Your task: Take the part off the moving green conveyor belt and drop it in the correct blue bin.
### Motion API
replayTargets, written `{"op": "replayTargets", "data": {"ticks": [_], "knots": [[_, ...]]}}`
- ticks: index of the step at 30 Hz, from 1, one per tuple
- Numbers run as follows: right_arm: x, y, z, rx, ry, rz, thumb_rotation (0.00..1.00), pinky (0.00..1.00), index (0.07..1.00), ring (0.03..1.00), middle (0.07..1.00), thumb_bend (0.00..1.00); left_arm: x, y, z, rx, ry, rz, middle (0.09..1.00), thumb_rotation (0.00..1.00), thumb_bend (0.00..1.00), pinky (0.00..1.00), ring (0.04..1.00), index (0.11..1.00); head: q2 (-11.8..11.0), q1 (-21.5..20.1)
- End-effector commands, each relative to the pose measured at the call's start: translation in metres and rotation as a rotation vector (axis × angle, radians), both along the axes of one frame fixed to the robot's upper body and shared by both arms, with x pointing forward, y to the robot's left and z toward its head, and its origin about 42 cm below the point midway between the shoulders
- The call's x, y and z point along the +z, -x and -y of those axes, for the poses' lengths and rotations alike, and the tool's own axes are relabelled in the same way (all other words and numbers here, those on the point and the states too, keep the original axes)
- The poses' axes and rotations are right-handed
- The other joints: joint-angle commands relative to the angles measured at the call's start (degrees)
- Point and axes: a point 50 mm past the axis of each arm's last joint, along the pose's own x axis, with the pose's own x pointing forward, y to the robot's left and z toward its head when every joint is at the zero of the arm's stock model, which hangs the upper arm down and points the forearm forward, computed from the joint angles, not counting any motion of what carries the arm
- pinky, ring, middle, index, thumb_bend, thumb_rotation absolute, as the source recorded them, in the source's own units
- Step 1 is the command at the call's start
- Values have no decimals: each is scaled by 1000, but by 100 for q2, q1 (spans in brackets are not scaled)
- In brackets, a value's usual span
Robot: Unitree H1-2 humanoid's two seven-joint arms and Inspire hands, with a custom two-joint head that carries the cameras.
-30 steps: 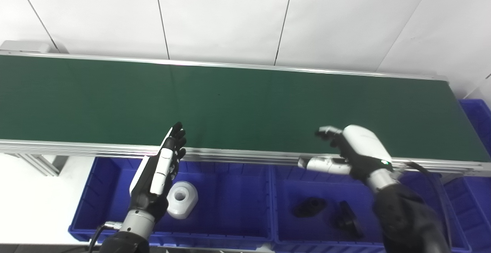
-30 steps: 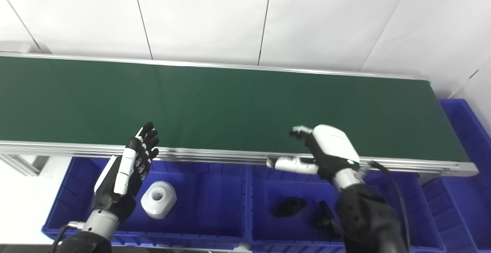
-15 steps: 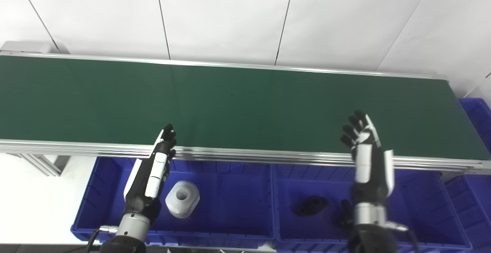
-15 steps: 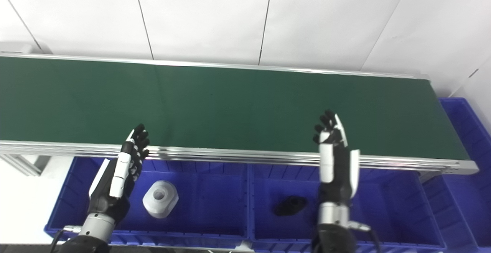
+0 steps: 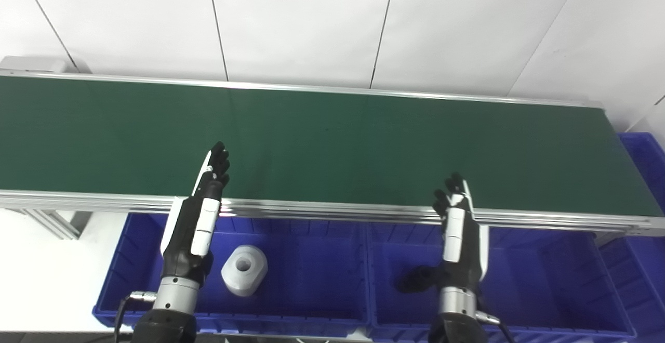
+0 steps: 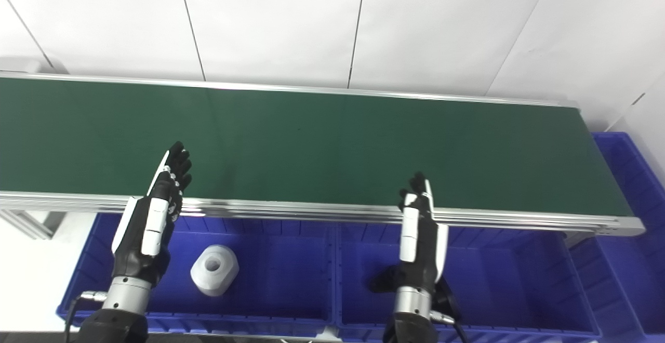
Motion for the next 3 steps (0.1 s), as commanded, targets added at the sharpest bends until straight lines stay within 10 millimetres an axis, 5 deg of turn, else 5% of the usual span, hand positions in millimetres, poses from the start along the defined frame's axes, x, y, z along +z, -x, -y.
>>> {"op": "replayTargets", "data": {"ticks": [1,3], "knots": [[11,-3,-16,35,-30,54,1000,866,928,871,918,689,12,-1,4,4,11,84,1000,994,626,1000,1000,1000,-3,3],[10,-3,-18,68,-5,47,1000,849,920,860,911,694,13,0,3,4,11,85,1000,987,622,1000,1000,1000,-17,-56]]}}
